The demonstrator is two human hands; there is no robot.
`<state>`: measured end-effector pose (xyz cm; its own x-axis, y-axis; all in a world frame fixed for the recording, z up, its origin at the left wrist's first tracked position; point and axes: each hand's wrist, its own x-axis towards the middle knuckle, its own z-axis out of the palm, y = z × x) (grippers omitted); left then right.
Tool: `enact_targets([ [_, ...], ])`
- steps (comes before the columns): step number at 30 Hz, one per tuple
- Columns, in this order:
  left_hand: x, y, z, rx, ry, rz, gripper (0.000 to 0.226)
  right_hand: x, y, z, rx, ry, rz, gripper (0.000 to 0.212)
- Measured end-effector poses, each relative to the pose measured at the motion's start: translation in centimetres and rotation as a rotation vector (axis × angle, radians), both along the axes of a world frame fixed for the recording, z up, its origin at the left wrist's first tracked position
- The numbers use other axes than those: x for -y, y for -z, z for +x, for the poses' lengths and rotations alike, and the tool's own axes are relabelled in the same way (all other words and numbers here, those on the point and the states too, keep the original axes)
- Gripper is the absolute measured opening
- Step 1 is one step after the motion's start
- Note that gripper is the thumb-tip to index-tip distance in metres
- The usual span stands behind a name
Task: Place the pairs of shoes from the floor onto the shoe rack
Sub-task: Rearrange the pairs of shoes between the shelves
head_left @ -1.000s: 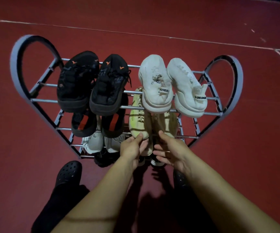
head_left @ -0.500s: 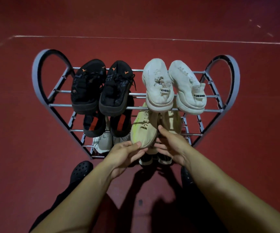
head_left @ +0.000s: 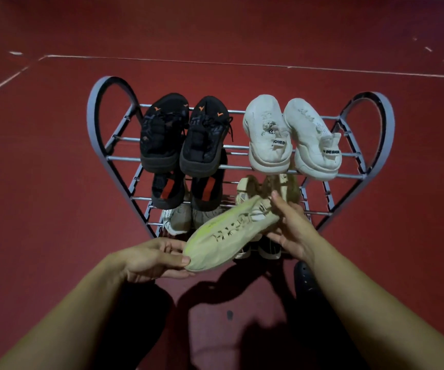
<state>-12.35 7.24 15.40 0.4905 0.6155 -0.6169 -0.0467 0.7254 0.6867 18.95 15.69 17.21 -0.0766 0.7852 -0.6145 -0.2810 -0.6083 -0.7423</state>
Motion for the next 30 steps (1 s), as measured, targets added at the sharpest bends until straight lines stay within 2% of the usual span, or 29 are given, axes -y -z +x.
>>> enact_targets([
  [3,0.2,0.2,0.5,-0.006,0.037,0.016,0.048,0.3,-0.1,0.6,0.024,-0.052,0.02,0.073],
  [6,-0.3,0.4,1.8,-0.052,-0.103,0.042,0.035,0.6,-0.4,2.1,0.162,-0.079,0.011,0.049],
  [9,-0.8,0.7,3.3,-0.164,-0.196,0.079,0.027,1.2,-0.6,4.0,0.253,-0.056,-0.027,0.046],
  [14,-2.3,1.3,8.0,-0.277,-0.456,0.105,0.034,3.6,-1.3,7.6,0.293,-0.029,-0.099,0.05],
  [20,-5.4,1.6,15.5,-0.135,-0.573,0.073,0.04,6.0,-1.2,11.6,0.144,0.219,-0.133,0.046],
  [26,-8.3,2.8,23.5,-0.19,-0.565,-0.014,0.036,6.1,-1.4,13.2,-0.156,0.515,-0.109,0.042],
  [30,-10.9,3.2,26.6,-0.134,-0.744,-0.036,0.029,5.4,-1.4,12.9,-0.221,0.551,-0.076,0.038],
])
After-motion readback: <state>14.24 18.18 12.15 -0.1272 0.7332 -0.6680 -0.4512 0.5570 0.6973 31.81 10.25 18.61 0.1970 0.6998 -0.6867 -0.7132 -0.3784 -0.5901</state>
